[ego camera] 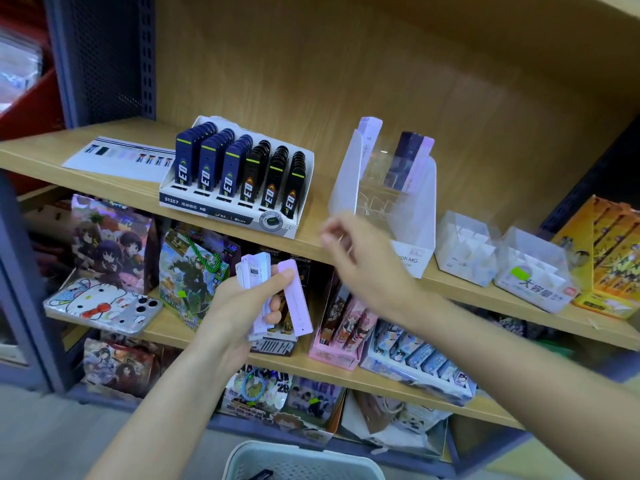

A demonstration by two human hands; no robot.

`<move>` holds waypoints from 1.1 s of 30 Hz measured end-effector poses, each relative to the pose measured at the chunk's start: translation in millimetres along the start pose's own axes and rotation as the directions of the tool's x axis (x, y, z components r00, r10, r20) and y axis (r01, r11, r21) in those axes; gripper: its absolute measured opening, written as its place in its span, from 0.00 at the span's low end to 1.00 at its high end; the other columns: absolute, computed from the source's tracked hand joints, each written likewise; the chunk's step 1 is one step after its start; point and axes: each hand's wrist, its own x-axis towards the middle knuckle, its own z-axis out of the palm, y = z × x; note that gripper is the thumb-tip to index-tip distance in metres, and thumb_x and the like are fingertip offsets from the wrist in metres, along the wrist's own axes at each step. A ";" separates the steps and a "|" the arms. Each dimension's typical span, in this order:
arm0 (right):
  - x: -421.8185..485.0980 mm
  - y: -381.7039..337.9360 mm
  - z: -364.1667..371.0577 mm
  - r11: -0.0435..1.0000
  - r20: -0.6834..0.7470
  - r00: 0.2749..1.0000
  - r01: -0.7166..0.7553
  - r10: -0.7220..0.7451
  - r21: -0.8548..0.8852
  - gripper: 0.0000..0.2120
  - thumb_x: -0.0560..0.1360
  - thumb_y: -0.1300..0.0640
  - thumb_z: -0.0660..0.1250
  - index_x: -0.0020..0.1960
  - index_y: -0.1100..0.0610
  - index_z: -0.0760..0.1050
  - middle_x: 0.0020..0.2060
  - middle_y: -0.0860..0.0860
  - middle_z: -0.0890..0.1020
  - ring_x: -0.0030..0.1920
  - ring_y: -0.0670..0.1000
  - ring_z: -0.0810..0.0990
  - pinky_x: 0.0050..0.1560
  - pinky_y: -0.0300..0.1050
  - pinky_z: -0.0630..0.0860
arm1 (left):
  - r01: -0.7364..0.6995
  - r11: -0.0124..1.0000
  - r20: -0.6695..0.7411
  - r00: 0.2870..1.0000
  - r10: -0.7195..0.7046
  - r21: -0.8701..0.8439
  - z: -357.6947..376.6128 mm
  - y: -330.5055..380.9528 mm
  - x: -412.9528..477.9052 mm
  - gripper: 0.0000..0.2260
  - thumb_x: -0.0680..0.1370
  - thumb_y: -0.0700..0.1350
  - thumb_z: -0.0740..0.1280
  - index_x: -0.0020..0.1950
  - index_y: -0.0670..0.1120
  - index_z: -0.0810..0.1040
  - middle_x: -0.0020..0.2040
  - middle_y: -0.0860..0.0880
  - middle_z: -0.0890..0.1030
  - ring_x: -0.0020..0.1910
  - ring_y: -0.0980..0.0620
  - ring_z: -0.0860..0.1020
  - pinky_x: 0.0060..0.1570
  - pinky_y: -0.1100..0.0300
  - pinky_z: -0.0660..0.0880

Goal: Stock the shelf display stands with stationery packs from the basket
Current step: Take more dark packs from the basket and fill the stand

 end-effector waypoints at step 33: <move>78.4 70.9 -131.0 0.974 -0.518 0.825 -0.203 0.225 0.101 0.02 0.80 0.62 0.56 0.51 0.56 0.65 0.40 0.49 0.75 0.49 0.59 0.79 0.53 0.56 0.77 | -0.131 0.990 0.216 0.967 0.138 -0.043 98.9 61.0 -20.9 0.05 0.82 0.45 0.60 0.49 0.44 0.72 0.36 0.48 0.74 0.24 0.56 0.67 0.20 0.66 0.64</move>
